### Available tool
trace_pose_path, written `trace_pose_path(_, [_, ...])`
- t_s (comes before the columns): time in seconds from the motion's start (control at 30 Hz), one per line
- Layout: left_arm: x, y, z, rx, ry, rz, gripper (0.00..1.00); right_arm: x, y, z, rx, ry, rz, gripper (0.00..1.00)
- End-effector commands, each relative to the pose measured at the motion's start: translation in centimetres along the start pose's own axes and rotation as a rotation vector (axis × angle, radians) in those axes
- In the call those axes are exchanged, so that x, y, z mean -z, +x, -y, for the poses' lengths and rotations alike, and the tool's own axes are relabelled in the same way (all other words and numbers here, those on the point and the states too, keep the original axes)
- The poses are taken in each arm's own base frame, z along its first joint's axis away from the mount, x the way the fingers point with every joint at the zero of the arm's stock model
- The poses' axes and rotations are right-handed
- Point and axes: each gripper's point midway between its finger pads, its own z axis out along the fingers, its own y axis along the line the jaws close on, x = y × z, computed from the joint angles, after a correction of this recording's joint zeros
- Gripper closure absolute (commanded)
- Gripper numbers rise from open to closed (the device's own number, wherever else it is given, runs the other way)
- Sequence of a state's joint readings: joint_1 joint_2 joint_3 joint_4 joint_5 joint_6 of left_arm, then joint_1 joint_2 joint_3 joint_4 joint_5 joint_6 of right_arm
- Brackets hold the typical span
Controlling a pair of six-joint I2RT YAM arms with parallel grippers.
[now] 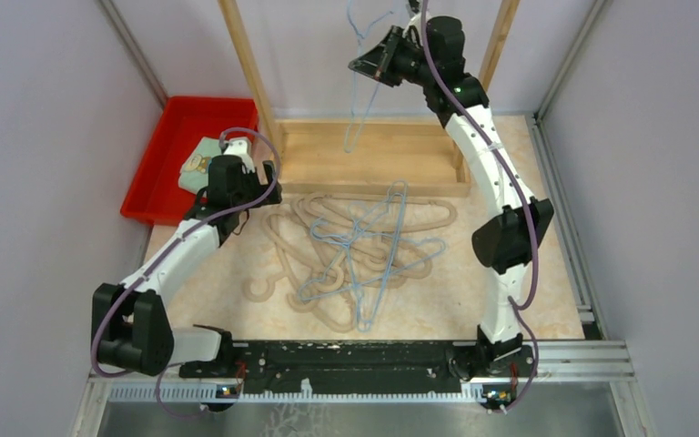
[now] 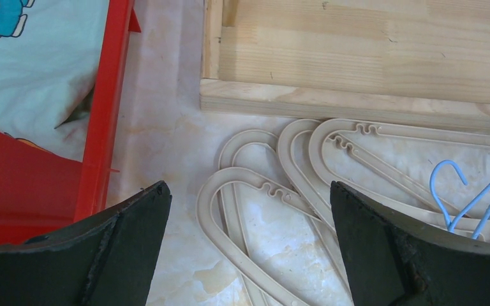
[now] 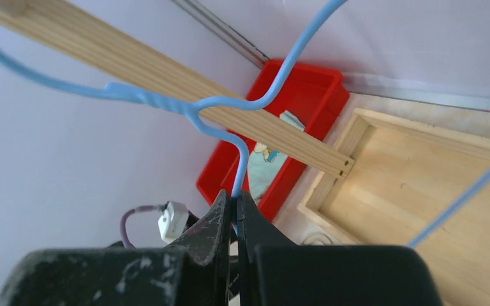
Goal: Organize the hangers
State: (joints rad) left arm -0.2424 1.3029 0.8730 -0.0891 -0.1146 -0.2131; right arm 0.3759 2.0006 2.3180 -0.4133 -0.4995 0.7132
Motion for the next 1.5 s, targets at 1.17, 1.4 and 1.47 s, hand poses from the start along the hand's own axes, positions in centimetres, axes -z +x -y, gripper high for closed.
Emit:
trace_pose_path(1.17, [-1.5, -0.2, -0.4, -0.01, -0.026, 0.016, 0.0, 4.9, -8.1, -5.2, 0.073, -0.091, 0.314, 1.0])
trace_pose_path(1.4, [-1.0, -0.1, -1.1, -0.03, -0.049, 0.021, 0.0, 3.7, -9.2, -0.7, -0.066, 0.006, 0.345, 1.0])
trace_pose_path(1.47, [-1.0, 0.1, -1.3, -0.032, -0.055, 0.02, 0.0, 3.7, -9.1, 0.7, -0.093, 0.042, 0.344, 1.0])
